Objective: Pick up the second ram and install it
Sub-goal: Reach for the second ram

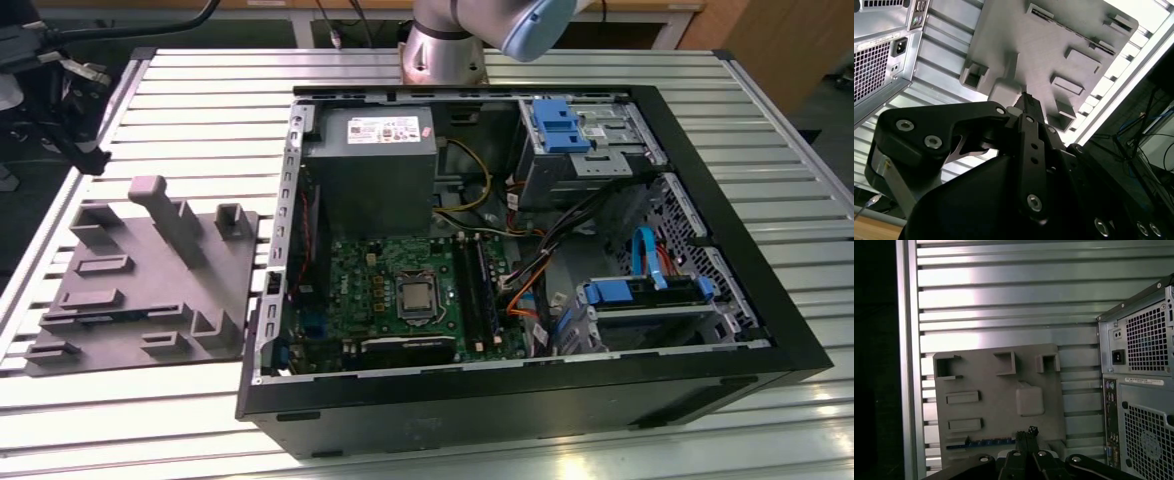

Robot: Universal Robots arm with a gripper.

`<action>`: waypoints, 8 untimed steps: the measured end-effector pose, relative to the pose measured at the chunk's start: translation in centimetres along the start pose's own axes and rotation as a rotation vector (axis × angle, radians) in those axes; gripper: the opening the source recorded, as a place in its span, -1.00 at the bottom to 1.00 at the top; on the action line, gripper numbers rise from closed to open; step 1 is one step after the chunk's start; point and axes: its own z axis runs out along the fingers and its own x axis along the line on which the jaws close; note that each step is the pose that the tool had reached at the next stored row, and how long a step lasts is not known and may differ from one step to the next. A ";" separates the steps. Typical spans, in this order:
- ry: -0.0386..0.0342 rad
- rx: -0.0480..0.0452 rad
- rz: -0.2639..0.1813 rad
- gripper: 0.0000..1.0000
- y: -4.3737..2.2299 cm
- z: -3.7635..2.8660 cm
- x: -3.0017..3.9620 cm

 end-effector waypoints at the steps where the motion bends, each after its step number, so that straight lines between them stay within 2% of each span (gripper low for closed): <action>1: 0.0001 0.0000 0.000 -0.79 -0.03 0.04 0.01; 8: -0.0001 -0.0001 0.000 -0.79 -0.33 0.41 0.22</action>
